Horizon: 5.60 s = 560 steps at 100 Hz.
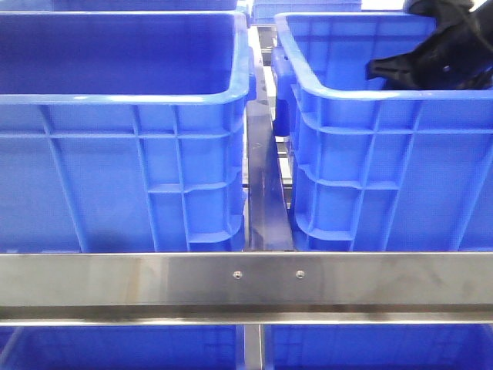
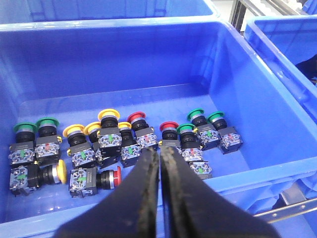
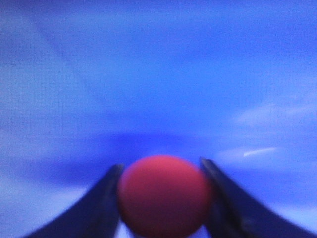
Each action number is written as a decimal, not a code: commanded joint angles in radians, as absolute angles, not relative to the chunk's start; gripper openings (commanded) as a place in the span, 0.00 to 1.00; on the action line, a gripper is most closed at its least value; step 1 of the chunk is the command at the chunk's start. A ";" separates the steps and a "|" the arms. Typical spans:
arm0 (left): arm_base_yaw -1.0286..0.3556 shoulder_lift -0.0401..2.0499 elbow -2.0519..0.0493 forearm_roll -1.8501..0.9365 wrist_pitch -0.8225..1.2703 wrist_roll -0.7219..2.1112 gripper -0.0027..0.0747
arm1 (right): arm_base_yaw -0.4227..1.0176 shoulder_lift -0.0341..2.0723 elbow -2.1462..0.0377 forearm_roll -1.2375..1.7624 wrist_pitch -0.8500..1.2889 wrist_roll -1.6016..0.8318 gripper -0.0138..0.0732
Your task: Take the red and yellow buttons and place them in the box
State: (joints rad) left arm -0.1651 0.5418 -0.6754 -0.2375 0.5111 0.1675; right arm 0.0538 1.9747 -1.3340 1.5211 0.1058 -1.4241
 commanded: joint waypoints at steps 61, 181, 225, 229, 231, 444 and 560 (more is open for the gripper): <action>-0.165 0.544 -0.702 -0.252 0.431 0.160 0.01 | 0.049 1.825 -1.356 1.528 0.125 -1.424 0.76; -0.165 0.544 -0.702 -0.252 0.431 0.160 0.01 | 0.041 0.647 -0.600 1.547 0.054 -1.423 0.66; -0.165 0.544 -0.702 -0.252 0.431 0.160 0.01 | 0.041 0.571 -0.578 1.550 0.065 -1.423 0.03; -0.165 0.544 -0.702 -0.252 0.431 0.160 0.01 | 0.041 0.571 -0.578 1.550 0.065 -1.423 0.03; -0.165 0.544 -0.702 -0.252 0.431 0.160 0.01 | 0.041 0.571 -0.578 1.550 0.065 -1.423 0.03; -0.079 1.563 -1.155 -0.206 0.382 0.168 0.73 | 0.041 0.571 -0.578 1.552 0.090 -1.423 0.03; -0.079 1.617 -1.155 -0.204 0.361 0.168 0.01 | 0.041 0.571 -0.578 1.552 0.090 -1.423 0.03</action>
